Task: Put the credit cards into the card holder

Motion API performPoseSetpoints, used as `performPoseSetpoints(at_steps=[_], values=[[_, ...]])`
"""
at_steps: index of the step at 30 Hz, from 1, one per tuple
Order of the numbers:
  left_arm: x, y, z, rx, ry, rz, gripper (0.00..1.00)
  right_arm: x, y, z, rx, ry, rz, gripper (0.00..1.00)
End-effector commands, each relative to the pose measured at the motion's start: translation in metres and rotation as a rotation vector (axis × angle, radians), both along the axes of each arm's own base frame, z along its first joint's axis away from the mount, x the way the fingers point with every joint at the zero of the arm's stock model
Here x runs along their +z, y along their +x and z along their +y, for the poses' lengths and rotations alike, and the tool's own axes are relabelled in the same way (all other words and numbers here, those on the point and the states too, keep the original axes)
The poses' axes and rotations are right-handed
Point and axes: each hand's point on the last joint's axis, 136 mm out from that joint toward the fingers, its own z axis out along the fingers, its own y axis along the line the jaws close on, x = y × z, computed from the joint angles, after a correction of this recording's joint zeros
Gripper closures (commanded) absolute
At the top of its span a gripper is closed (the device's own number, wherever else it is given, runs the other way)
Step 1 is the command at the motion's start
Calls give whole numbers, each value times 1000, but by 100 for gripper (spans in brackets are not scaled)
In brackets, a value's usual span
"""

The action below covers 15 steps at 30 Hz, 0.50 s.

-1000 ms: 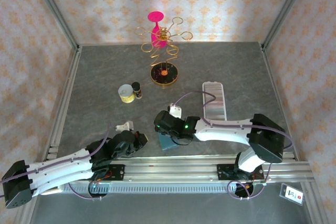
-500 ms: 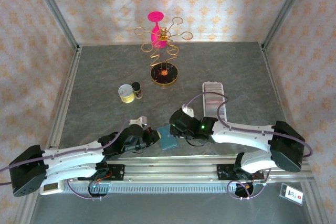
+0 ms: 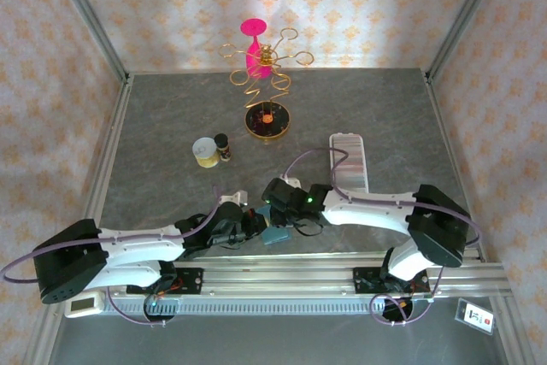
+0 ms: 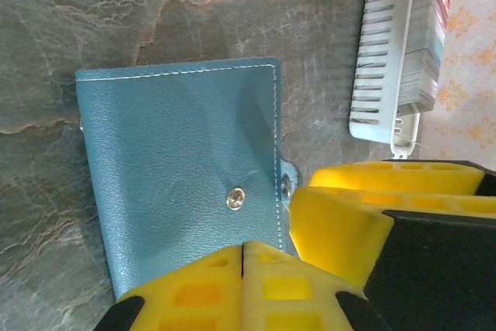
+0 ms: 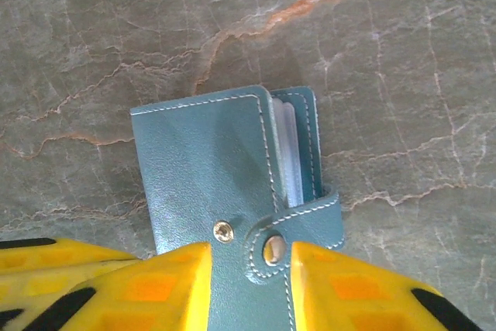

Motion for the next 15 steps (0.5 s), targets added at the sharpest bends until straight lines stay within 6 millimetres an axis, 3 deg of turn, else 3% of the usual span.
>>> performPoseSetpoints(at_steps=[1,15], values=[[-2,-2,-2,-5,-15,2,100,3,8,-3,6,-51,-30,70],[-14,-5,0,-5,-2,30,100,-7,9,-12,8,-115,-26,78]])
